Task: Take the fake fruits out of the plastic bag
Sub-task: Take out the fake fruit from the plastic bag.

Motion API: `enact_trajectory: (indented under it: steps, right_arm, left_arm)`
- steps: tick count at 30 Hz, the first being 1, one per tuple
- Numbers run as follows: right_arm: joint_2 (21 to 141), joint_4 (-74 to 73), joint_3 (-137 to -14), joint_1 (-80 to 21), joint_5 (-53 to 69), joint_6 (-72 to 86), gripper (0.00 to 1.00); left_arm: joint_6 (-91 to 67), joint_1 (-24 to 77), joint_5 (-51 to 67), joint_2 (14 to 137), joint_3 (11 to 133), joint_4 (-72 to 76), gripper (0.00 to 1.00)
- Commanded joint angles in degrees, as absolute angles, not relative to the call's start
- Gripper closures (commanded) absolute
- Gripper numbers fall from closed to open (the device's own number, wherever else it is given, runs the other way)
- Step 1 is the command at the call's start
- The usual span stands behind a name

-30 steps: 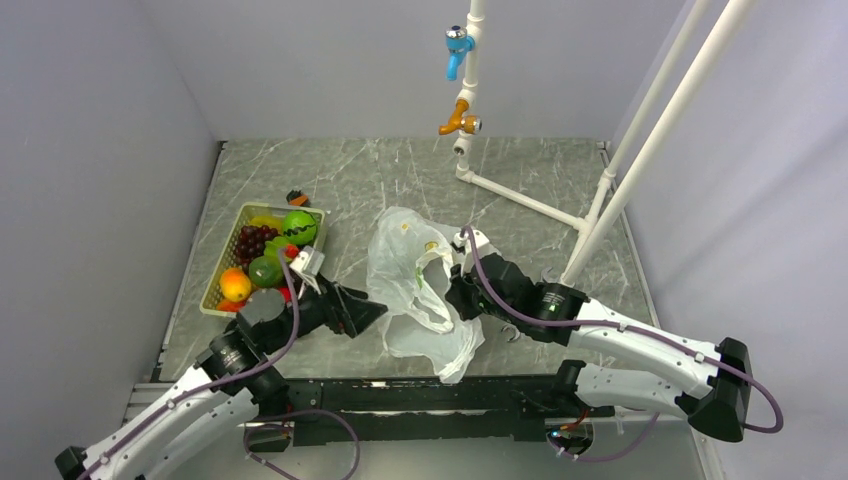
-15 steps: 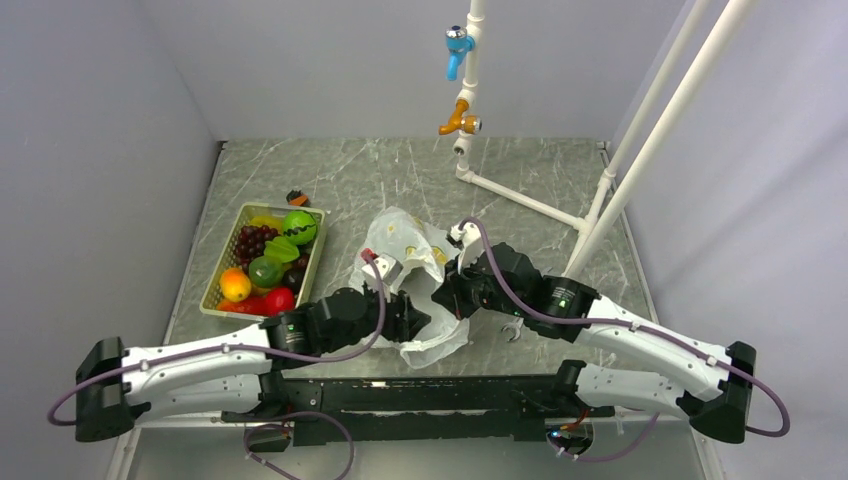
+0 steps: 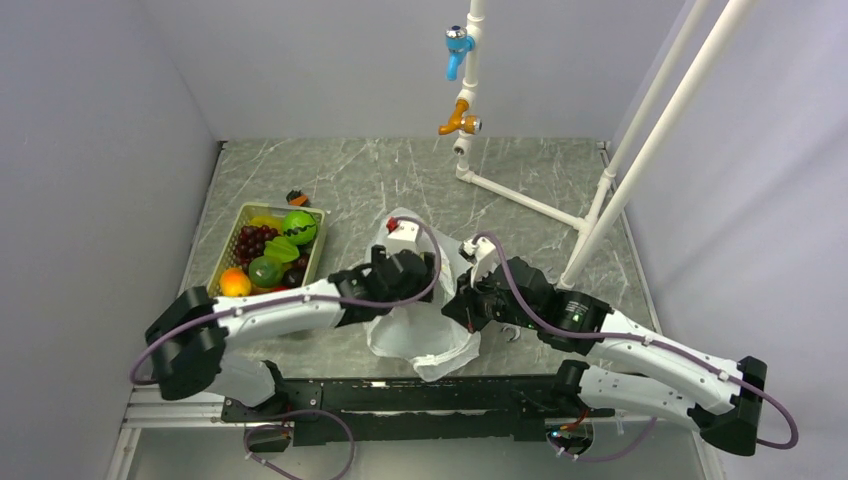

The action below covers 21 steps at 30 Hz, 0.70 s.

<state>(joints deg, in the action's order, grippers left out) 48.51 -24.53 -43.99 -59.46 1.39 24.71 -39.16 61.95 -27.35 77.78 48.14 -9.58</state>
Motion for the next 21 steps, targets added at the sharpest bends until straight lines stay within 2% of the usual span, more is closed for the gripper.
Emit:
enact_trajectory:
  steps: [1,3,6,10,15,18,21]
  right_arm:
    - [45.6,-25.67,-42.8,-59.53,0.15,25.17,1.0]
    - [44.69,-26.93,-42.19,-59.52,-3.12,25.23,1.0]
    - [42.77,-27.59,-41.49,-59.53,-5.98,25.72,1.0]
    - [40.8,-25.67,-40.05,-59.52,-6.18,25.49,1.0]
    - [43.14,-23.87,-38.41,-59.52,-6.0,24.73,1.0]
    - [45.0,-22.32,-37.2,-59.49,-5.11,24.18,1.0]
    - [46.54,-21.36,-36.79,-59.5,-3.65,23.78,1.0]
  left_arm:
    - [-41.94,58.46,-38.1,81.13,54.94,-24.59,0.27]
    - [-39.6,58.36,-39.29,78.36,54.14,-25.65,0.32]
    - [-36.4,55.68,-37.72,73.16,50.78,-28.15,0.25]
    - [-33.64,44.46,-34.68,69.24,45.32,-30.73,0.24]
    - [-31.81,43.68,-32.91,57.6,42.99,-29.26,0.17]
    - [-32.48,43.7,-26.56,51.71,42.76,-28.7,0.15]
    - [-31.19,43.74,-12.17,45.37,41.24,-23.69,0.06]
